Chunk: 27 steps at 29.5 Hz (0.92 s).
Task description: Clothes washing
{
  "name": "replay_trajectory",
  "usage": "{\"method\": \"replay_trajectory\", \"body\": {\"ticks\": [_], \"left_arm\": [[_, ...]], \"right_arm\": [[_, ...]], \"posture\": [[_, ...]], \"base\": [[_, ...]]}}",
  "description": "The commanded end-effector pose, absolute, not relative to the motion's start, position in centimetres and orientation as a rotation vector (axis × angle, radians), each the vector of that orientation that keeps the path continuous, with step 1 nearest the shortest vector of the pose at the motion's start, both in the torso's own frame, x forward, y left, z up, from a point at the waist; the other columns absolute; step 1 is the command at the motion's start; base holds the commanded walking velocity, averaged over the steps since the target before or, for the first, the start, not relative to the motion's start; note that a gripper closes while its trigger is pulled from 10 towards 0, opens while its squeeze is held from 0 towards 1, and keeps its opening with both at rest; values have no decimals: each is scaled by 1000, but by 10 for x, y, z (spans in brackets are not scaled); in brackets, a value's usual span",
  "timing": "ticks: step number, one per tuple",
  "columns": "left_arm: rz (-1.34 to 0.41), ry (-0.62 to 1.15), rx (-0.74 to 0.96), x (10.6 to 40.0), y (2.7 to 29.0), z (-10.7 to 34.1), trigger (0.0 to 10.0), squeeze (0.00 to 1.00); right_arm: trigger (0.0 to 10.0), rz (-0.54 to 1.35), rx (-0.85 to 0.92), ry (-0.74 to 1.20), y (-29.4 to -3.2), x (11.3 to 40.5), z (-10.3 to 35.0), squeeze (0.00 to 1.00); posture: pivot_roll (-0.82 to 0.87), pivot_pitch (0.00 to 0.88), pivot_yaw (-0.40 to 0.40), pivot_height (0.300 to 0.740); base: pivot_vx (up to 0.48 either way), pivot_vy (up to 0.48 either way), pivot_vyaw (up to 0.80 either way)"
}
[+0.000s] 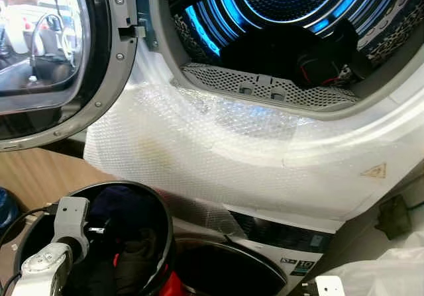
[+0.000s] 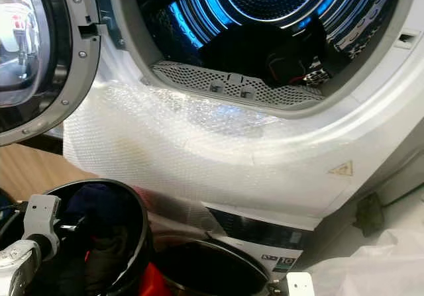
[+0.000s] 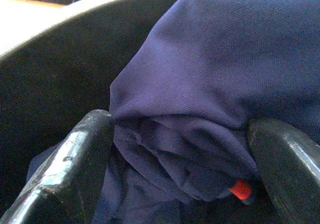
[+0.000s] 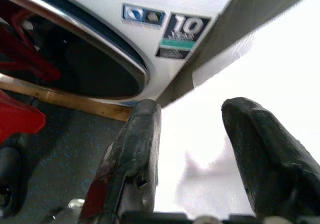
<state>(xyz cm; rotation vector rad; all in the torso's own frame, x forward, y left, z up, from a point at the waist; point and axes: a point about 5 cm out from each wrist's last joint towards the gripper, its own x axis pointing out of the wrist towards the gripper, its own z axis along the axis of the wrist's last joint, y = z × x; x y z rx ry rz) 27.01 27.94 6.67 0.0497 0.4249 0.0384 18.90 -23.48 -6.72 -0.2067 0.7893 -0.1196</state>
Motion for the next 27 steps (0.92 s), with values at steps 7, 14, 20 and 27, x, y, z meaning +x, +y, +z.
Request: {"method": "replay_trajectory", "body": {"ticks": [7, 14, 20, 27], "left_arm": [[19, 405, 77, 295, 279, 70, 10000, 0], [45, 453, 83, 304, 283, 67, 10000, 0], [29, 525, 41, 309, 272, 54, 10000, 0], [70, 619, 34, 306, 259, 36, 10000, 0]], "right_arm": [[10000, -134, -227, 761, -249, 192, -61, 0], [10000, -133, -244, 755, -255, 190, -59, 0], [10000, -104, -279, 742, -261, 189, -56, 0], [10000, -102, -283, 745, -264, 186, -57, 0]], "posture": [[136, 0, -104, 740], [111, 0, -118, 740], [84, 0, -140, 740], [75, 0, -135, 740]], "base": [[0, 0, 0], [0, 0, 0], [0, 0, 0], [0, 0, 0]]}}
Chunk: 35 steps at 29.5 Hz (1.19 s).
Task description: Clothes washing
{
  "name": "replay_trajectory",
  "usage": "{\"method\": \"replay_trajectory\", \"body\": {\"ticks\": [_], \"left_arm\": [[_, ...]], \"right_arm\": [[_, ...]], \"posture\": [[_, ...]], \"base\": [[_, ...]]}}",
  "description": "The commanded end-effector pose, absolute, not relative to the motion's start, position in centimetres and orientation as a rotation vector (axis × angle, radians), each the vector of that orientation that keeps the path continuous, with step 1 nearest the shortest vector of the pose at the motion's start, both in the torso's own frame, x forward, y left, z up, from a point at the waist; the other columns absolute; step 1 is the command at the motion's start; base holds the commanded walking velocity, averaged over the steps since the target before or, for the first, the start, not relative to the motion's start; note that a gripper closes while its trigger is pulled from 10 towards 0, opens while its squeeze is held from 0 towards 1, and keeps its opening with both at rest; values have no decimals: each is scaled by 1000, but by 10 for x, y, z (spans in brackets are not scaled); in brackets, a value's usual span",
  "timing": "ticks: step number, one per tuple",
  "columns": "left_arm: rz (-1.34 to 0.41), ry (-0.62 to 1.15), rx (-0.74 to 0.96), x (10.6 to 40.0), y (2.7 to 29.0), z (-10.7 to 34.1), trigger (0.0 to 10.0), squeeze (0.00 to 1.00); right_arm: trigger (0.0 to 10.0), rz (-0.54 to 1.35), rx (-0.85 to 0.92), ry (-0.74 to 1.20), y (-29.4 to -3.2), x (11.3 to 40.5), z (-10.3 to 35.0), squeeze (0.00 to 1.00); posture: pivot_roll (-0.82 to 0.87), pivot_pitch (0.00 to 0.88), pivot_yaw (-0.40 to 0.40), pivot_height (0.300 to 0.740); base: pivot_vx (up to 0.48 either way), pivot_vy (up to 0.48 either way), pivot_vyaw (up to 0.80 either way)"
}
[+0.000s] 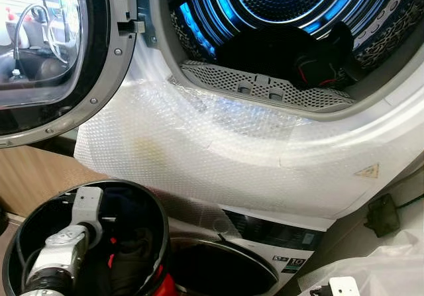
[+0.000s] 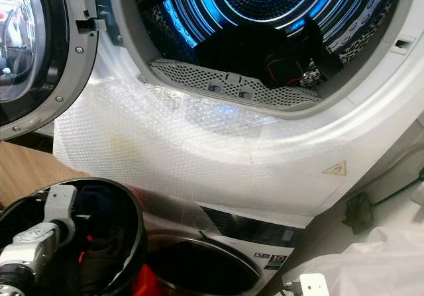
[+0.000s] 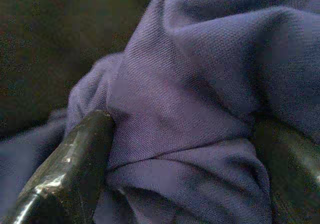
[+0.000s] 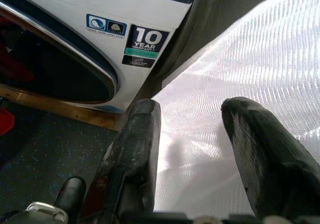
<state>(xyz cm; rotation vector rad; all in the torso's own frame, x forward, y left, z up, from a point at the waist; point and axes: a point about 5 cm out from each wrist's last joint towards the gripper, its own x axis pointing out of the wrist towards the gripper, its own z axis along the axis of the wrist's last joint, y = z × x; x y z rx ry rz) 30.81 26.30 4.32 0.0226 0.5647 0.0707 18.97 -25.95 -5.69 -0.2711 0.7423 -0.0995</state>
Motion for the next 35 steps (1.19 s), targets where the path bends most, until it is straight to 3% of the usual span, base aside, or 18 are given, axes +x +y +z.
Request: {"method": "replay_trajectory", "body": {"ticks": [1, 11, 12, 13, 20, 35], "left_arm": [[80, 630, 33, 305, 259, 34, 10000, 0], [47, 747, 45, 302, 243, 17, 10000, 0], [37, 760, 59, 300, 242, 15, 3882, 0], [35, 763, 63, 300, 241, 15, 0, 0], [-19, 786, 88, 297, 228, 6, 0, 0], [-34, 804, 75, 291, 225, 0, 0, 0]], "right_arm": [[10000, -101, -283, 746, -264, 186, -57, 0], [10000, -88, -270, 753, -259, 184, -60, 0], [10000, -89, -268, 754, -259, 184, -60, 0], [10000, -89, -268, 754, -259, 184, -60, 0], [10000, -80, -260, 757, -253, 187, -61, 0], [10000, -62, -241, 758, -241, 192, -62, 0]], "posture": [[75, 0, -134, 740], [66, 0, -126, 740], [64, 0, -123, 740], [64, 0, -123, 740], [80, 0, -118, 740], [108, 0, -105, 740]], "base": [[0, 0, 0], [0, 0, 0], [0, 0, 0], [0, 0, 0], [0, 0, 0], [0, 0, 0]]}}
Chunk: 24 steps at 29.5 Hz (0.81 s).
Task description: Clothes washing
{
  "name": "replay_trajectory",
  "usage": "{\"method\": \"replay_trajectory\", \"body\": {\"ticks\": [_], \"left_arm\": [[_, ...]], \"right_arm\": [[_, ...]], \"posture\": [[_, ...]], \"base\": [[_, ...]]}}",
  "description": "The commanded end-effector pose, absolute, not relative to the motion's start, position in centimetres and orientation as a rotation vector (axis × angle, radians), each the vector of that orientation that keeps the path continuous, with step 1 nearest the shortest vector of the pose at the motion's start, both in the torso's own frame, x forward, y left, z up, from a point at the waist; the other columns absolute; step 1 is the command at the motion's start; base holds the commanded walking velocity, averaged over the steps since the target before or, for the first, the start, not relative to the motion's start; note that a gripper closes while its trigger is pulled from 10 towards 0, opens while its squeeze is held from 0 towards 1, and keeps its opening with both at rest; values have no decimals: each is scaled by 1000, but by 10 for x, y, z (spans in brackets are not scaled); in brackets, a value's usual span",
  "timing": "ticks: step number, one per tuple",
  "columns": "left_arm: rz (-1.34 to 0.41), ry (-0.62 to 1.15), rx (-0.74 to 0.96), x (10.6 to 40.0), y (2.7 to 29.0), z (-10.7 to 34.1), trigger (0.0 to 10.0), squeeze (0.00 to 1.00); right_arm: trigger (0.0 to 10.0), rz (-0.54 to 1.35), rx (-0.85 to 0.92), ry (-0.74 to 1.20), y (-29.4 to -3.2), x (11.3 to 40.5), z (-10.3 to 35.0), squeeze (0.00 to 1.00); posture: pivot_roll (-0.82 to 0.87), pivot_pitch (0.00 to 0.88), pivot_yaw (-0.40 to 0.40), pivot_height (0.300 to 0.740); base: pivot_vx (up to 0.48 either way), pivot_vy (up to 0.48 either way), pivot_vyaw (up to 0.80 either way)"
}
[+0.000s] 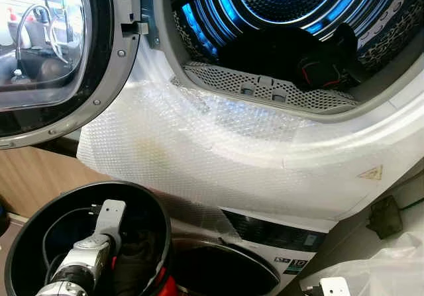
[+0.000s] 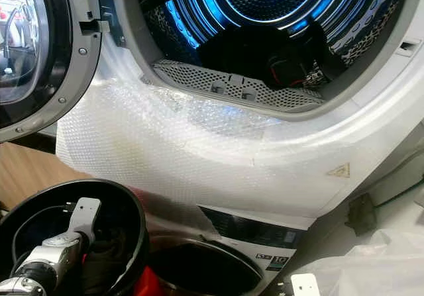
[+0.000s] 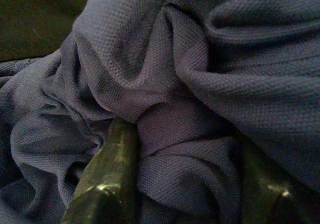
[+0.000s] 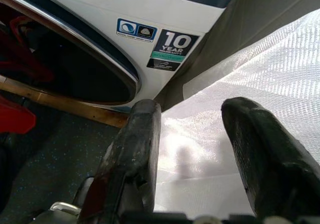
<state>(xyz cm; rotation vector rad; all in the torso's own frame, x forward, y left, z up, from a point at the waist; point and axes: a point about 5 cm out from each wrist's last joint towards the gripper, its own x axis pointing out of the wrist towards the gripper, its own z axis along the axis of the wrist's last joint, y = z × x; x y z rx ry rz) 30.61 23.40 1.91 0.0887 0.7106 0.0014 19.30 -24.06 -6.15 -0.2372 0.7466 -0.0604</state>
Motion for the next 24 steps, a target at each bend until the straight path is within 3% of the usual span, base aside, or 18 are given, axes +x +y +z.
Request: {"method": "replay_trajectory", "body": {"ticks": [1, 17, 24], "left_arm": [[-33, 804, 74, 291, 225, 0, 0, 0], [10, 748, 64, 296, 241, 12, 0, 0], [45, 718, -8, 297, 242, 15, 0, 0]], "right_arm": [[10000, -62, -240, 758, -241, 192, -62, 0], [10000, -35, -192, 754, -216, 203, -64, 0], [10000, -56, -166, 785, -212, 194, -70, 0]], "posture": [[108, 0, -105, 740], [129, 0, -60, 740], [140, 0, -41, 740]], "base": [[0, 0, 0], [0, 0, 0], [0, 0, 0]]}}
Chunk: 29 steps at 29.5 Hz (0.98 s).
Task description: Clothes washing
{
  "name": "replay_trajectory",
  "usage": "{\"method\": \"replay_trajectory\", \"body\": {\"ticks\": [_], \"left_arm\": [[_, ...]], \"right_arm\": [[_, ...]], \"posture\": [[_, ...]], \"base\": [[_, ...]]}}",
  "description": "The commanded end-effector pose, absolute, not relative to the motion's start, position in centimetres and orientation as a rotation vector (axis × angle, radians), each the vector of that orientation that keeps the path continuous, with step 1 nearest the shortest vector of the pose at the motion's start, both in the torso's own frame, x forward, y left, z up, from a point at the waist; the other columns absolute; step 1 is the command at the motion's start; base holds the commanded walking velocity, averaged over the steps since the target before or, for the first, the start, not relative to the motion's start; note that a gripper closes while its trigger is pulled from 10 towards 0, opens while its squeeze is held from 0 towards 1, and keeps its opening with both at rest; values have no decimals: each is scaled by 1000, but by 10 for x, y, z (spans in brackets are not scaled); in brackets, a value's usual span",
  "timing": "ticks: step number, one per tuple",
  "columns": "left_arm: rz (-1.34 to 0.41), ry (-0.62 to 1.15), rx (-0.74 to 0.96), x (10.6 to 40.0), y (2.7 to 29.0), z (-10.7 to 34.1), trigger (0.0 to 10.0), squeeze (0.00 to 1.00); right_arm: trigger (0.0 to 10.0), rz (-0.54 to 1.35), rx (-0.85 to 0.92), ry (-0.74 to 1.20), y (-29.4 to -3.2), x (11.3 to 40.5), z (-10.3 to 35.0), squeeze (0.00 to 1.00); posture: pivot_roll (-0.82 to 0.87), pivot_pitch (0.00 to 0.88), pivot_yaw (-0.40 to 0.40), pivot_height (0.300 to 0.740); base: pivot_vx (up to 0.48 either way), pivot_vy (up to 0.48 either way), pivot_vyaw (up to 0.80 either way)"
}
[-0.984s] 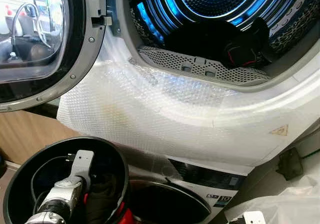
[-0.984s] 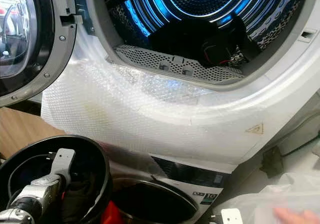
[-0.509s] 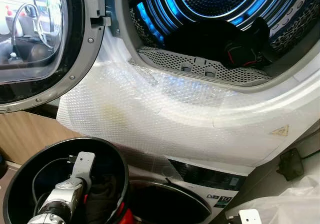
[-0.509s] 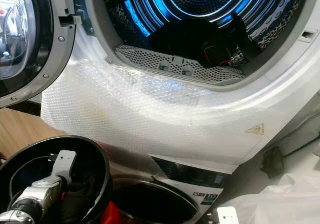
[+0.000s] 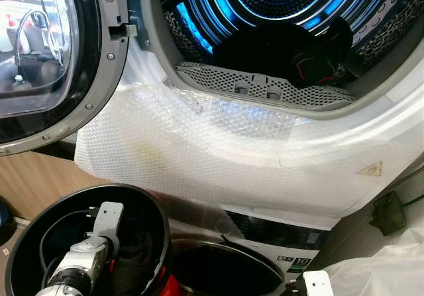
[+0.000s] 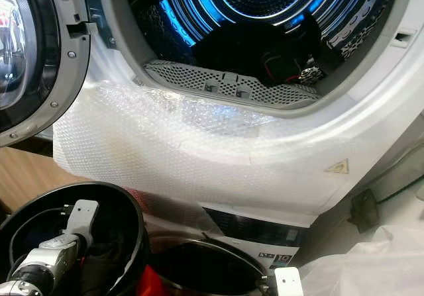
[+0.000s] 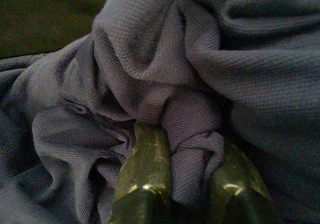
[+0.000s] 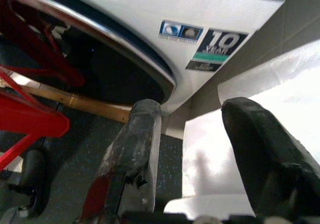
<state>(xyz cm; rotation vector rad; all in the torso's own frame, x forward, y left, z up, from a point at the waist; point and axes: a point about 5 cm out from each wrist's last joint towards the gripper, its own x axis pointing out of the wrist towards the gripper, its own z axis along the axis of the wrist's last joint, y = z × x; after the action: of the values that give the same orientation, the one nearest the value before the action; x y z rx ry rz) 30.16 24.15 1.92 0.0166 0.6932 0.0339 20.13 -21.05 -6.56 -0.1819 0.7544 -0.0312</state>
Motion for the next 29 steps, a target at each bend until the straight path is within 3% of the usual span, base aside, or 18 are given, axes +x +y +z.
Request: {"method": "replay_trajectory", "body": {"ticks": [1, 11, 17, 23, 24, 27, 29], "left_arm": [[39, 714, -24, 297, 241, 16, 0, 0], [67, 489, -264, 300, 243, 51, 0, 0], [123, 284, -414, 278, 240, 97, 0, 0], [-60, 13, -534, 260, 212, 161, 0, 0], [-166, -78, -563, 257, 199, 182, 0, 0], [-242, -141, -582, 255, 189, 197, 0, 0], [-413, -191, -558, 253, 169, 221, 0, 0]], "right_arm": [[10000, -61, -162, 789, -212, 193, -70, 0], [10000, -37, -160, 796, -209, 198, -69, 0], [10000, -15, -173, 782, -209, 206, -65, 0], [10000, 2, -188, 787, -209, 207, -65, 0], [10000, 5, -187, 783, -208, 209, -64, 0], [10000, 7, -186, 779, -206, 210, -63, 0], [10000, -9, -170, 772, -205, 212, -63, 0]], "posture": [[147, 0, -42, 740], [179, 0, -51, 740], [221, 0, -71, 740], [253, 0, -79, 740], [257, 0, -78, 740], [251, 0, -73, 740], [250, 0, -67, 740]], "base": [[0, 0, 0], [0, 0, 0], [0, 0, 0], [0, 0, 0], [0, 0, 0], [0, 0, 0], [0, 0, 0]]}}
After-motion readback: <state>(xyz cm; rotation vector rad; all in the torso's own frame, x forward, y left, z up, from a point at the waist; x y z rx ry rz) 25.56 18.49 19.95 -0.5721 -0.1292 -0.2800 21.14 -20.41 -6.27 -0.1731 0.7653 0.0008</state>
